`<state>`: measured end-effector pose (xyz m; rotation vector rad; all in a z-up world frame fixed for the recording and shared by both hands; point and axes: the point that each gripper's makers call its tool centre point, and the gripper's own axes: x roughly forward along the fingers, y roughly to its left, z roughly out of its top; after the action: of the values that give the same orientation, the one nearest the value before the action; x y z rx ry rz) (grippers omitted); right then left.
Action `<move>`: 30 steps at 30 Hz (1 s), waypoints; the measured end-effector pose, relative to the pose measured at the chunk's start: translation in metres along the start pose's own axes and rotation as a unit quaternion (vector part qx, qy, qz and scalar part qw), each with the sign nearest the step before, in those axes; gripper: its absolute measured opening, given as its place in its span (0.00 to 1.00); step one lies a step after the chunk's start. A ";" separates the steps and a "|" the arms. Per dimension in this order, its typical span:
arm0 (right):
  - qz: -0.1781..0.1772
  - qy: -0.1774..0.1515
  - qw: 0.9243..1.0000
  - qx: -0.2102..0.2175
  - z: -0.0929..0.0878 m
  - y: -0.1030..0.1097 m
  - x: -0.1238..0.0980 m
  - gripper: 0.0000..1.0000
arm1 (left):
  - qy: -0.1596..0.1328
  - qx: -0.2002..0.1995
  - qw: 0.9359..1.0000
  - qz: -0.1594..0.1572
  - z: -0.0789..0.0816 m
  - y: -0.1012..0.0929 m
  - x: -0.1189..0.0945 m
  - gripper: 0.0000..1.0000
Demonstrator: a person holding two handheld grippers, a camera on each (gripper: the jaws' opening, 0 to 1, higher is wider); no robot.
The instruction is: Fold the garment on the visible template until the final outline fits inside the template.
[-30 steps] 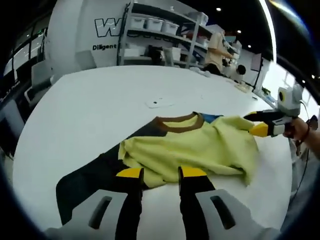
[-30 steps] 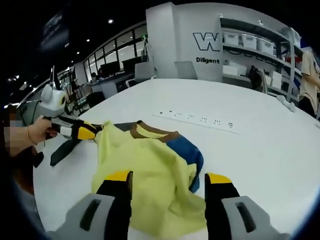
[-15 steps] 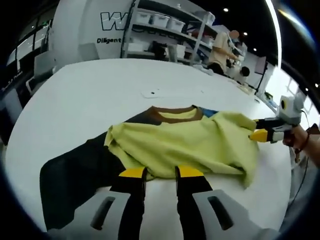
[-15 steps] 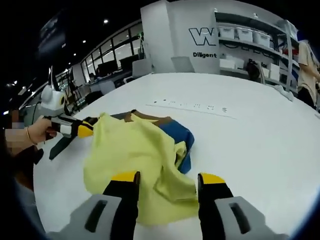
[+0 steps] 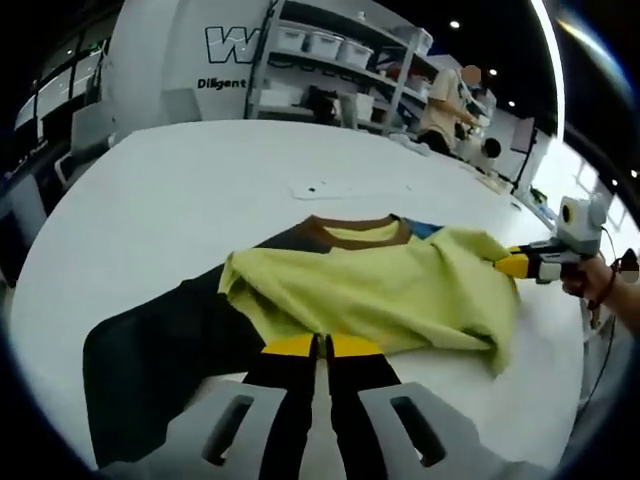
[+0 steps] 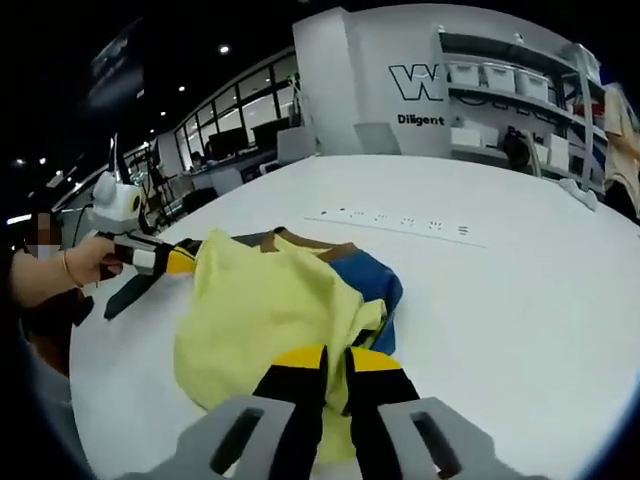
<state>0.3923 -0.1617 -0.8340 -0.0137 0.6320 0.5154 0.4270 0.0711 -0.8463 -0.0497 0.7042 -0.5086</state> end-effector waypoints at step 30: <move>0.090 0.028 0.993 0.075 0.012 0.094 -0.093 0.00 | -0.059 0.019 0.998 -0.017 0.024 -0.041 -0.116 0.00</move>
<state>0.2920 -0.1202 -0.7583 0.1733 0.7293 0.6414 0.3493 0.0856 -0.7489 -0.0554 0.5793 -0.5471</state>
